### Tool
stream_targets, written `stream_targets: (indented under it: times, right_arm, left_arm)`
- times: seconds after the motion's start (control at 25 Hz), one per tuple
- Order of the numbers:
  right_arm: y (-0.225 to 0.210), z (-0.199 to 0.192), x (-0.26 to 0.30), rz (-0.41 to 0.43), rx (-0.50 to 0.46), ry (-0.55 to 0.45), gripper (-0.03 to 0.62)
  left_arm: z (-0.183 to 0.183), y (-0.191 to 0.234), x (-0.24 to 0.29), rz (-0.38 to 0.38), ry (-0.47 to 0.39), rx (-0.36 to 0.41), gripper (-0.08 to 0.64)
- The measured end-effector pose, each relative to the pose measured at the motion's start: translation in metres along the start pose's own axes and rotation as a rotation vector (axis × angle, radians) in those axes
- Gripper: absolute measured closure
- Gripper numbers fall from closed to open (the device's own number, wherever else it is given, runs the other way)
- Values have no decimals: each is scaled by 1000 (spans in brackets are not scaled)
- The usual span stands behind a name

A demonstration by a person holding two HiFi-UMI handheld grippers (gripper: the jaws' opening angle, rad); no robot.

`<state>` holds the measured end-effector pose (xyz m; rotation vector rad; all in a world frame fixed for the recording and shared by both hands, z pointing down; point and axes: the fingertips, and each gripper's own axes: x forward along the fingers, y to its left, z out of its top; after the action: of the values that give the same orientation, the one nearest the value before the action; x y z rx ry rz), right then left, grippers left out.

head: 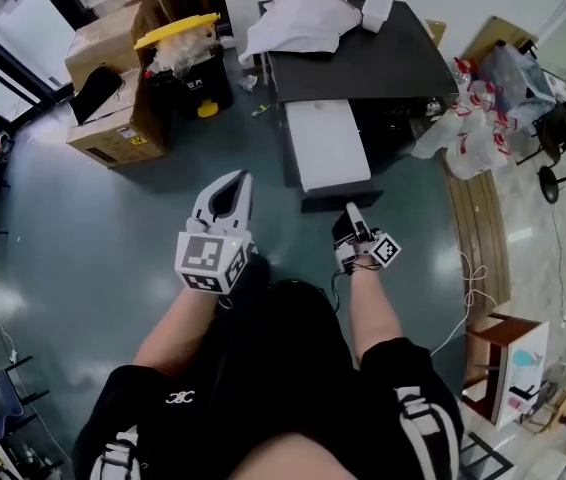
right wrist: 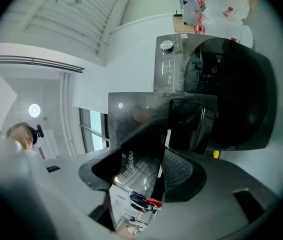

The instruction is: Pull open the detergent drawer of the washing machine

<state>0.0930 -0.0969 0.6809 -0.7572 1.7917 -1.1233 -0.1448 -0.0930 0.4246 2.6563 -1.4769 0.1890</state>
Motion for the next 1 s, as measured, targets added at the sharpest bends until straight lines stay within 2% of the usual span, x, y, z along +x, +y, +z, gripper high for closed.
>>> stream_targets:
  times: [0.4,0.56,0.76,1.0]
  right_arm:
    - [3,-8,-19,-32,-2,11,350]
    - [-12,-6,-28,-107,32,-34,344]
    - [-17,0,-31,-117,22,-88,345]
    - [-16,-1,-29,-132,35,-73,345]
  left_arm:
    - [6,-11,-2,-22,10,5,563]
    - [3,-13,0,-26,17,3,563]
    - [0,-10,0,-17,25,-4,563]
    - [-5,-11,0,-15,33,-11,563]
